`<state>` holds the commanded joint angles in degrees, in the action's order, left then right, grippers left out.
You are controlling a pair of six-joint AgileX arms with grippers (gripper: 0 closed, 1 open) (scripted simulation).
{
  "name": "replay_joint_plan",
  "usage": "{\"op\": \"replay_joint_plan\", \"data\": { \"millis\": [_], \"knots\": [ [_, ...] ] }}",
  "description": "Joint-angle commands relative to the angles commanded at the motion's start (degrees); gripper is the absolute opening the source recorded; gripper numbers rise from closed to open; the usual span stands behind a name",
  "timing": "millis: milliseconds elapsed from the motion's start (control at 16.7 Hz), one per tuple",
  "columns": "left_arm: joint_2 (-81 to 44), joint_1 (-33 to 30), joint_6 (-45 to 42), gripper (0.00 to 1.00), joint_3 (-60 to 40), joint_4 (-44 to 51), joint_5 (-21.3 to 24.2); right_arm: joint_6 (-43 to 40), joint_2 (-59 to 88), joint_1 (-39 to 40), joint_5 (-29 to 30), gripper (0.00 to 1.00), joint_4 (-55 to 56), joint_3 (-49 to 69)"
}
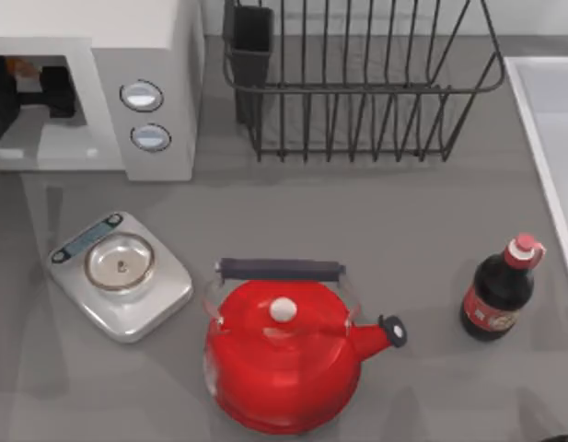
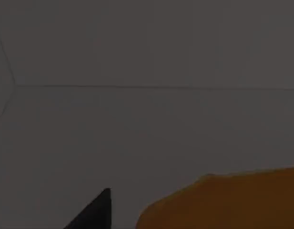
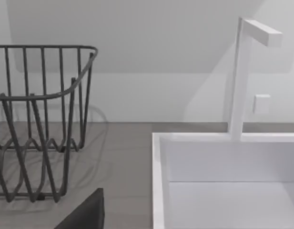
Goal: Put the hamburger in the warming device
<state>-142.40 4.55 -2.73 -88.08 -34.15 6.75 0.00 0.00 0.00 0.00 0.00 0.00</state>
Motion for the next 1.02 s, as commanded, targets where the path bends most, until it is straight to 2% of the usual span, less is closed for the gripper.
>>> {"op": "replay_joint_plan", "data": {
  "millis": [180,240,540,1020],
  "knots": [
    [0.00,0.00,0.00,1.00,0.00,0.00,0.00,0.00,0.00,0.00,0.00,1.00,0.00,0.00],
    [8.89,1.34,0.00,1.00,14.61,-5.01,0.02,0.00,0.00,0.00,0.00,1.00,0.00,0.00],
    [12.08,2.23,-0.35,1.00,21.04,-8.50,0.80,0.00,0.00,0.00,0.00,1.00,0.00,0.00],
    [26.78,5.89,-1.75,1.00,52.72,-23.62,4.19,0.00,0.00,0.00,0.00,1.00,0.00,0.00]
  ]
}}
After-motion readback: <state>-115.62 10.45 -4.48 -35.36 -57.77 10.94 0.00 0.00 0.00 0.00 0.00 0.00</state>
